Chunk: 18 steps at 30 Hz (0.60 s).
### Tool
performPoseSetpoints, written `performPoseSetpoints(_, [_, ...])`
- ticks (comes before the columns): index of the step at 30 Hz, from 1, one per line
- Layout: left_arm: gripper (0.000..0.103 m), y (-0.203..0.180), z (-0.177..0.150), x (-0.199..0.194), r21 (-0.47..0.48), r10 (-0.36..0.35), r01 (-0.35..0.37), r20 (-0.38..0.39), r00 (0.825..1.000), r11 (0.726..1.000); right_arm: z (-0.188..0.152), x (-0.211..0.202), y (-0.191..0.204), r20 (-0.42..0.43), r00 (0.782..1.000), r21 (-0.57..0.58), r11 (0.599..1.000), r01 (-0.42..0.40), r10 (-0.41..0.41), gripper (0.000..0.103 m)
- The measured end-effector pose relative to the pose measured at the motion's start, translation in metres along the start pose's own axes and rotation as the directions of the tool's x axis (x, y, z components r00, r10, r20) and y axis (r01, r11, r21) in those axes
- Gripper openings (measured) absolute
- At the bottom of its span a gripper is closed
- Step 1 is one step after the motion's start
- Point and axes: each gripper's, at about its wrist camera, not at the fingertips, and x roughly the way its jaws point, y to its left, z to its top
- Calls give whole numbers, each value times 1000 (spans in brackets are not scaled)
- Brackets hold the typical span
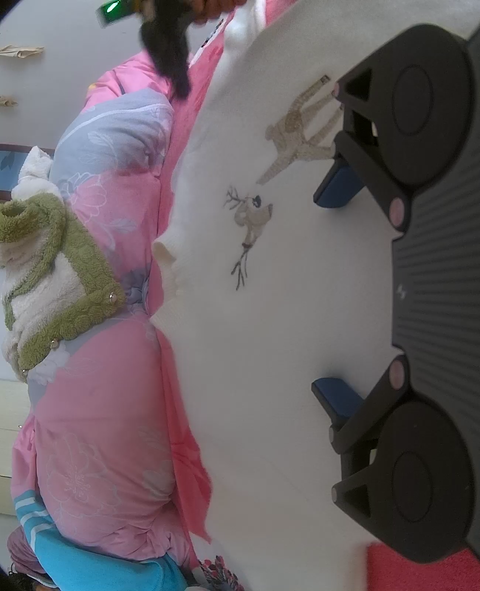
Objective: Fold clothes
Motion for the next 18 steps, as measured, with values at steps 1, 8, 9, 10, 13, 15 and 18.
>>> performPoseSetpoints(1, [99, 0, 0, 0, -1, -1, 1, 0, 1000, 1000, 1, 8, 24, -23, 999, -51, 998, -46, 45, 18])
performPoseSetpoints(8, [99, 2, 0, 1, -5, -6, 6, 4, 1000, 1000, 13, 108, 103, -145, 988, -153, 985, -75, 52, 17])
performPoseSetpoints(9, [99, 2, 0, 1, -6, -6, 6, 4, 1000, 1000, 20, 112, 96, -136, 989, -97, 993, -70, 56, 16])
performPoseSetpoints(10, [99, 2, 0, 1, -6, -6, 6, 4, 1000, 1000, 28, 113, 85, -121, 991, -26, 998, -66, 62, 16])
performPoseSetpoints(13, [99, 2, 0, 1, -7, -6, 6, 4, 1000, 1000, 50, 110, 53, -68, 998, 147, 989, 4, 6, 21])
performPoseSetpoints(15, [99, 2, 0, 1, -6, -6, 6, 4, 1000, 1000, 48, 82, 21, -27, 999, 250, 968, 27, -20, 21])
performPoseSetpoints(18, [99, 1, 0, 1, -5, -5, 5, 3, 1000, 1000, 31, 28, -6, -2, 999, 292, 955, -46, 49, 22])
